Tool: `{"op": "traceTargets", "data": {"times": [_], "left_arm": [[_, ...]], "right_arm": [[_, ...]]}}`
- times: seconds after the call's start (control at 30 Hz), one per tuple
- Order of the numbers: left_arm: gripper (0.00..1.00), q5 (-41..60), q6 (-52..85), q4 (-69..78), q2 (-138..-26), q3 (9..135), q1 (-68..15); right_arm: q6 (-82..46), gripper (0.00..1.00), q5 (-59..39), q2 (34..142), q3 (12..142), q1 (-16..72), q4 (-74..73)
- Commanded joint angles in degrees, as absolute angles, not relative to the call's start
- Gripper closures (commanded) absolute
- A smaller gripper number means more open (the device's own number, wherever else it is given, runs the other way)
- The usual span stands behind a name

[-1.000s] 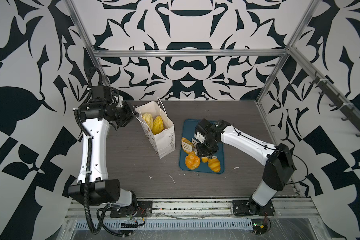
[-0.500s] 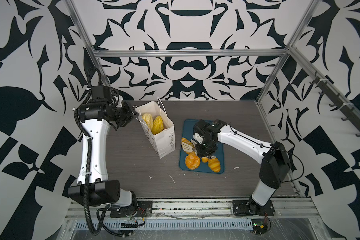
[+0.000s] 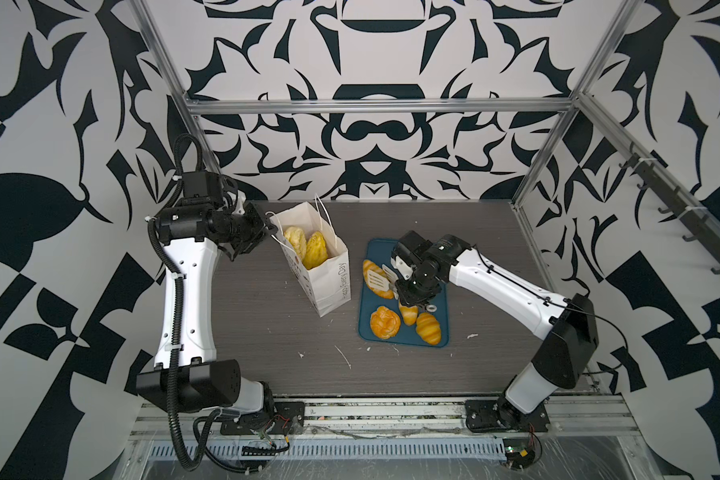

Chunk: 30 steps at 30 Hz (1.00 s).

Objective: Place the fake bread into the paper bag
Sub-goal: 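Squeeze the tongs on the croissant and lift it off the tray, then carry the croissant in the tongs over to the paper bag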

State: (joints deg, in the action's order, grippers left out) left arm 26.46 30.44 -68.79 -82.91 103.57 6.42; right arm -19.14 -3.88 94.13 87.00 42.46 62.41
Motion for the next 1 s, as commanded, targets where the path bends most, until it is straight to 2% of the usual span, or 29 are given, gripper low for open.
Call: {"op": "traceTargets", "data": {"times": [0.0,0.53,0.97], "left_arm": [[1.00,27.2,30.6,-70.3,-82.9,103.6,6.7],[1.00,27.3,30.8,-70.1,-82.8,103.3,6.7],[1.00,27.3,30.8,-69.9,-82.2,102.3,6.7]], "right_arm": [[-19.7,0.65,-1.8,90.7,92.2,42.1,62.9],[-20.4,0.66,-0.1,89.4,110.1,42.1,65.8],[-21.5,0.65,-4.2,84.6,113.7,42.2,59.0]]}}
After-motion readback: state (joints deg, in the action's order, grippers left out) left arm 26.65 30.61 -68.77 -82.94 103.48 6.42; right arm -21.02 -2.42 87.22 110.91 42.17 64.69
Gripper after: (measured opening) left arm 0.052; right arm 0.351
